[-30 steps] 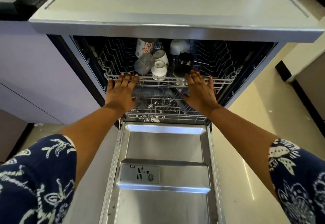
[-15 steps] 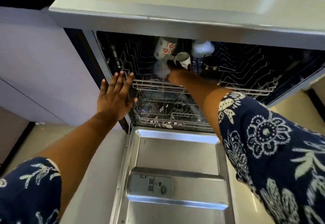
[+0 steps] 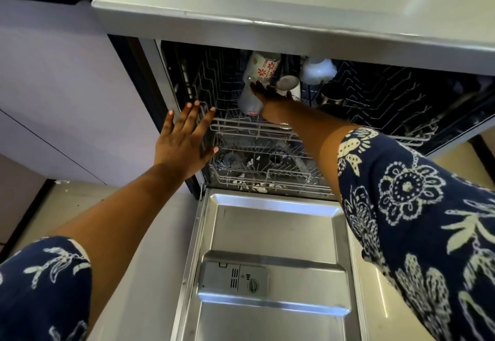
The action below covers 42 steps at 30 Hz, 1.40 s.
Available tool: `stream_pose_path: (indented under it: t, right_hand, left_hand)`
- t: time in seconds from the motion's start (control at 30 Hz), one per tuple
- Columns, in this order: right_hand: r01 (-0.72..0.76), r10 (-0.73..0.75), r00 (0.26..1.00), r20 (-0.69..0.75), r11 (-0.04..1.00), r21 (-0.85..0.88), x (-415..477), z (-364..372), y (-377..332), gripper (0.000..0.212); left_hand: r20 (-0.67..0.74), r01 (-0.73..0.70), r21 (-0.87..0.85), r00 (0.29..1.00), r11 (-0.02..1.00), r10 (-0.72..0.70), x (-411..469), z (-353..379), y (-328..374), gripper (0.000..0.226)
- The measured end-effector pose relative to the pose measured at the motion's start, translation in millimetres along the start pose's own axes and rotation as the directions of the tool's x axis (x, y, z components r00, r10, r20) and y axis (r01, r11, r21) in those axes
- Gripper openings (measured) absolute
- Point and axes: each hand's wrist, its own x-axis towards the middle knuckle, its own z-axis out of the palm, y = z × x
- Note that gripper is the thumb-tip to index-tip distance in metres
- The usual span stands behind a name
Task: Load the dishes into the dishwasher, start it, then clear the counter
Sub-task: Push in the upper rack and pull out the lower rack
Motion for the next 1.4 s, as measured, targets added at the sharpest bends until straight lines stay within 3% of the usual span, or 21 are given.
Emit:
stream_pose_path:
  t: [0.13, 0.23, 0.33, 0.43, 0.5, 0.67, 0.83, 1.07, 1.17, 1.27, 1.4]
  right_hand:
    - [0.037, -0.020, 0.964, -0.265, 0.998, 0.057, -31, 2, 1, 0.066]
    - [0.143, -0.022, 0.823, -0.568, 0.975, 0.168, -77, 21, 4, 0.060]
    - [0.138, -0.003, 0.761, -0.649, 0.978, 0.157, -129, 62, 22, 0.055]
    - [0.086, 0.023, 0.767, -0.642, 0.987, 0.138, -168, 110, 51, 0.053]
    - [0.027, 0.042, 0.787, -0.615, 0.994, 0.102, -182, 143, 71, 0.051]
    - [-0.173, 0.211, 0.930, -0.300, 0.974, 0.148, -178, 197, 108, 0.059]
    - [-0.338, 0.351, 0.934, -0.073, 0.930, 0.144, -147, 223, 125, 0.079]
    - [-0.358, 0.349, 0.930, 0.114, 0.931, 0.072, -102, 247, 146, 0.083]
    - [-0.377, 0.376, 0.925, 0.058, 0.926, 0.009, -103, 276, 141, 0.094]
    - [-0.370, 0.366, 0.928, -0.062, 0.928, -0.056, -95, 275, 140, 0.089]
    - [-0.370, 0.370, 0.929, -0.024, 0.929, -0.010, -84, 268, 152, 0.081]
  left_hand:
    - [0.010, 0.037, -0.008, 0.999, 0.999, -0.037, -1, -2, 4, 0.082]
    - [0.041, 0.133, -0.134, 0.991, 0.982, -0.129, -10, -8, 23, 0.084]
    - [0.022, 0.163, -0.230, 0.987, 0.959, -0.162, -28, -8, 54, 0.083]
    - [0.005, 0.112, -0.249, 0.993, 0.962, -0.114, -46, 6, 83, 0.081]
    - [0.077, 0.064, -0.241, 0.996, 0.968, -0.047, -56, 23, 102, 0.081]
    - [0.301, 0.072, -0.221, 0.954, 0.973, -0.002, -50, 74, 143, 0.078]
    - [0.388, 0.031, -0.146, 0.921, 0.989, 0.028, -26, 117, 153, 0.080]
    - [0.554, 0.057, -0.100, 0.833, 0.993, 0.008, 1, 169, 157, 0.078]
    - [0.532, 0.069, -0.099, 0.847, 0.993, -0.006, -12, 188, 174, 0.083]
    - [0.443, 0.086, -0.090, 0.896, 0.992, -0.037, -11, 195, 175, 0.082]
    - [0.529, 0.096, -0.141, 0.848, 0.985, -0.007, 4, 198, 164, 0.085]
